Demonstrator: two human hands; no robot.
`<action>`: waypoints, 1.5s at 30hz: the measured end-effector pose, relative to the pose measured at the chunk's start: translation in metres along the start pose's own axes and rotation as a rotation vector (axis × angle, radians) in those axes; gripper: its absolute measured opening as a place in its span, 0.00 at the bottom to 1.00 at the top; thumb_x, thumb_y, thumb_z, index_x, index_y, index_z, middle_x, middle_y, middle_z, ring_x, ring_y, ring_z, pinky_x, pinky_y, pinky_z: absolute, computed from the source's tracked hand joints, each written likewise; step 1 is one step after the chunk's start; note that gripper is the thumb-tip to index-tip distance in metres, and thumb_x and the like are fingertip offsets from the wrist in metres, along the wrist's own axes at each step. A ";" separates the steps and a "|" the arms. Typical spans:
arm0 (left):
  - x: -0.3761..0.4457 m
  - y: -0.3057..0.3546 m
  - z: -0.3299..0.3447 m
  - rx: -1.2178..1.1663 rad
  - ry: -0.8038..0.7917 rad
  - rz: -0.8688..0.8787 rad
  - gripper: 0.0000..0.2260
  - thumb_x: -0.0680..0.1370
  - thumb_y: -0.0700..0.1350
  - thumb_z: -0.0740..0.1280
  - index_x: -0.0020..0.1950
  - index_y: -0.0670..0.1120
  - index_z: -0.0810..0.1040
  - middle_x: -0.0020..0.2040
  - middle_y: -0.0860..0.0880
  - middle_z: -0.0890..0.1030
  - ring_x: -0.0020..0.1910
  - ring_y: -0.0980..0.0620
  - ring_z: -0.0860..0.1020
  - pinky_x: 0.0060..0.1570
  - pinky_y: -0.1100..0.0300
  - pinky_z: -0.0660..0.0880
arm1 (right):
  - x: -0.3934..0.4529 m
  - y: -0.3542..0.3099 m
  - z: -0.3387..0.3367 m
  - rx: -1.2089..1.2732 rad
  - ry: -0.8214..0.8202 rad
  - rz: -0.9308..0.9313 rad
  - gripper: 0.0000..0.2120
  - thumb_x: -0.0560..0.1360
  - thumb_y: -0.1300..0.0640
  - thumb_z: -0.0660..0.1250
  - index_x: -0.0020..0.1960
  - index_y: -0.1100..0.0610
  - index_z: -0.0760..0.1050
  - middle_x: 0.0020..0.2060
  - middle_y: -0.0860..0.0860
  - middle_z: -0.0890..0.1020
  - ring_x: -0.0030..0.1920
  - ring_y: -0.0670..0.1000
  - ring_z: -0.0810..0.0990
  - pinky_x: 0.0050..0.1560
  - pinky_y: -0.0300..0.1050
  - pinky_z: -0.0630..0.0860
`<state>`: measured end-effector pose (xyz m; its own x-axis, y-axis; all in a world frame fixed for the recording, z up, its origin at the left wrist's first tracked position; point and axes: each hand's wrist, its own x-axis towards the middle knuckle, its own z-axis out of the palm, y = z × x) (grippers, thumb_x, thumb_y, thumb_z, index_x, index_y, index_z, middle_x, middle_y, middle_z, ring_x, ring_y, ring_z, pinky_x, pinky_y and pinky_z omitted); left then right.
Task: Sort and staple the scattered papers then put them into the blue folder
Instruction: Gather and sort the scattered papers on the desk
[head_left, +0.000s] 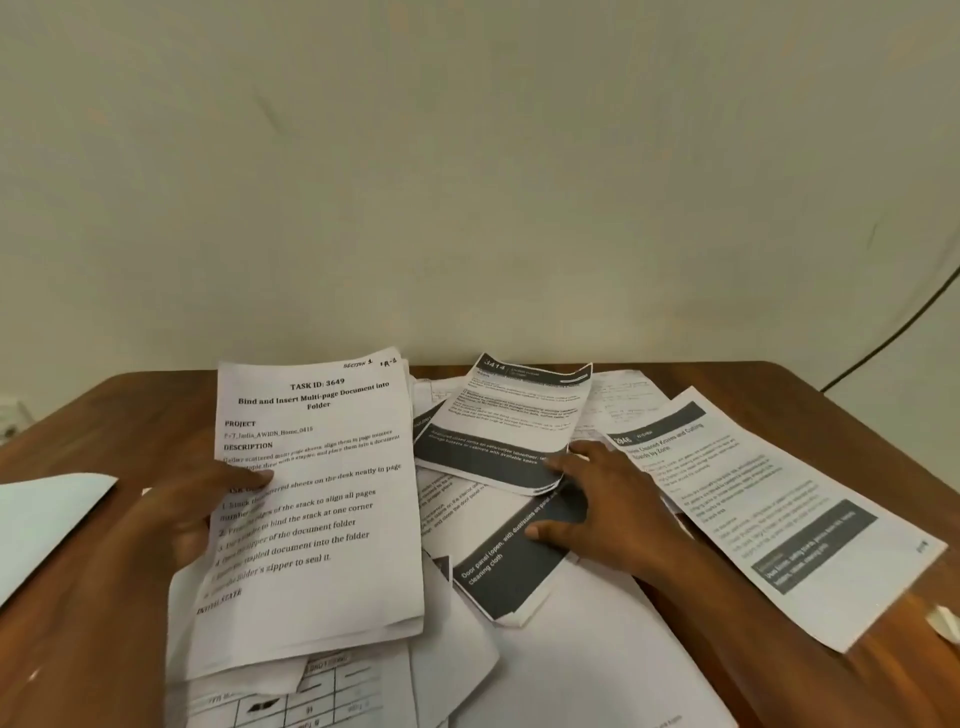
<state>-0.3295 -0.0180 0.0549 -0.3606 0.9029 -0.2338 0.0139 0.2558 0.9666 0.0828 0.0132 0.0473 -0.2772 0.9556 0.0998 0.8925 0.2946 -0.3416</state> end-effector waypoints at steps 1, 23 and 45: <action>0.001 -0.001 -0.002 -0.007 0.002 -0.013 0.11 0.79 0.29 0.67 0.56 0.42 0.81 0.42 0.44 0.88 0.34 0.46 0.87 0.28 0.54 0.82 | -0.001 -0.003 0.000 -0.028 -0.030 -0.020 0.38 0.70 0.29 0.72 0.76 0.41 0.68 0.76 0.45 0.68 0.74 0.51 0.66 0.74 0.55 0.66; 0.018 -0.005 -0.012 0.025 0.038 0.024 0.21 0.73 0.33 0.73 0.66 0.39 0.80 0.58 0.33 0.84 0.53 0.29 0.83 0.56 0.35 0.79 | -0.007 -0.009 -0.016 -0.212 -0.052 0.095 0.33 0.71 0.33 0.74 0.70 0.47 0.72 0.66 0.51 0.75 0.63 0.53 0.76 0.60 0.49 0.78; 0.023 0.000 -0.009 0.225 0.041 0.148 0.09 0.76 0.23 0.67 0.47 0.36 0.78 0.38 0.35 0.83 0.26 0.50 0.83 0.24 0.61 0.79 | -0.023 -0.041 -0.007 -0.243 -0.258 -0.103 0.33 0.68 0.26 0.71 0.62 0.47 0.75 0.58 0.48 0.82 0.57 0.53 0.80 0.57 0.52 0.80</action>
<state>-0.3458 -0.0002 0.0507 -0.3765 0.9227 -0.0826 0.2751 0.1964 0.9411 0.0551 -0.0211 0.0658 -0.4229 0.8972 -0.1274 0.9051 0.4114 -0.1072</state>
